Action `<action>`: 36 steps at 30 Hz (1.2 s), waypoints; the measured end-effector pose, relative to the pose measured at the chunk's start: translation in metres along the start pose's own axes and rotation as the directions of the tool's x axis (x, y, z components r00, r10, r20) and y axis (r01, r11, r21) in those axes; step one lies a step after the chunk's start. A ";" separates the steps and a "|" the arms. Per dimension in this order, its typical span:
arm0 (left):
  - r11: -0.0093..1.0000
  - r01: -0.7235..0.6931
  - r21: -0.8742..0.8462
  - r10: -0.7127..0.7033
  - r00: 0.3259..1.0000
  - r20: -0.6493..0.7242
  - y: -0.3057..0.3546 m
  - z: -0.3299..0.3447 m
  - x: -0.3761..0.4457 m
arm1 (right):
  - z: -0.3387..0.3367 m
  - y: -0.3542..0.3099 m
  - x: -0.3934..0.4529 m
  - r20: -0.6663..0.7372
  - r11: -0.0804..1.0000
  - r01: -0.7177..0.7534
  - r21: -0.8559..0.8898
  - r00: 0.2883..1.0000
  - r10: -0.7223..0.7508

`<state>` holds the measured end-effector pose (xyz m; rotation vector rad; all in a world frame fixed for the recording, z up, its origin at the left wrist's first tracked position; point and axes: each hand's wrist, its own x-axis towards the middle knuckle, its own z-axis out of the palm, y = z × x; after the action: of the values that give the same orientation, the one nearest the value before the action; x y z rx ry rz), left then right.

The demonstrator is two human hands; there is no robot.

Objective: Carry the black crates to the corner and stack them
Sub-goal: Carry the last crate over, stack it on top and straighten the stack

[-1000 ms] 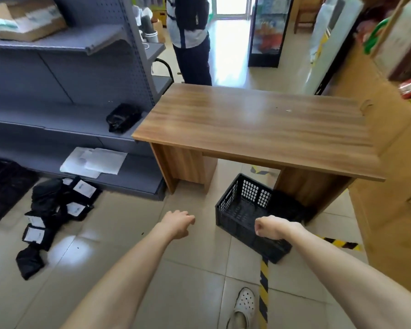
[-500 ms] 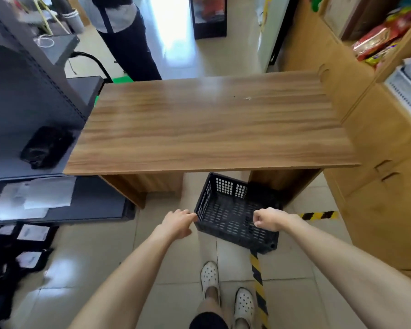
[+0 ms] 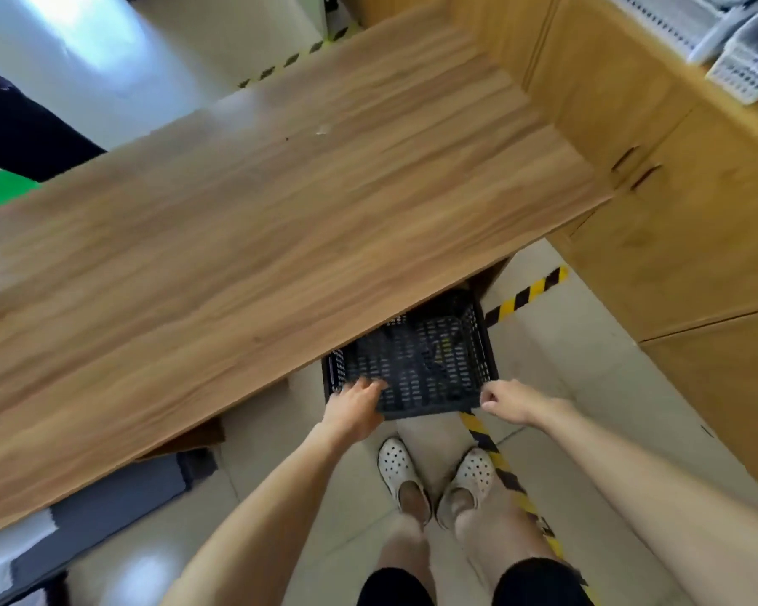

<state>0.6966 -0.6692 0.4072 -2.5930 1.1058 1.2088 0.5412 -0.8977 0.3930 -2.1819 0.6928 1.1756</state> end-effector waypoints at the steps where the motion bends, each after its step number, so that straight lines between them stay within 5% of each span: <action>1: 1.000 0.001 -0.012 -0.001 1.000 0.007 0.001 0.003 0.015 | 0.007 0.005 0.012 0.020 1.000 -0.016 0.024 1.000 0.015; 8: 0.997 0.047 -0.059 -0.044 0.998 0.047 0.002 0.032 0.133 | 0.055 0.044 0.088 0.104 0.958 -0.191 0.212 0.980 0.172; 14: 0.993 0.089 -0.073 -0.087 0.996 0.033 -0.001 0.070 0.216 | 0.107 0.078 0.152 0.132 0.797 -0.246 0.552 0.969 0.208; 22: 0.997 0.074 0.020 -0.074 0.997 -0.029 -0.003 0.121 0.304 | 0.178 0.085 0.238 0.222 0.711 -0.324 0.625 0.946 0.236; 25: 0.994 0.113 -0.003 -0.113 0.993 -0.035 -0.004 0.124 0.337 | 0.191 0.079 0.263 0.312 0.458 -0.395 0.796 0.917 0.249; 27: 0.990 0.140 0.009 -0.139 0.989 -0.039 -0.006 0.122 0.361 | 0.192 0.075 0.278 0.366 0.110 -0.396 0.912 0.904 0.220; 30: 0.980 0.196 0.031 -0.195 0.980 -0.022 -0.009 0.121 0.393 | 0.190 0.070 0.293 0.424 -0.370 -0.352 0.860 0.896 0.133; 36: 0.962 0.271 0.017 -0.271 0.963 0.008 -0.005 0.121 0.416 | 0.197 0.081 0.306 0.496 -0.607 -0.346 0.716 0.864 0.092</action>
<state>0.8016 -0.8643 0.0345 -2.6136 0.7223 1.1429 0.5222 -0.8741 0.0213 -0.0385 1.4817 0.2195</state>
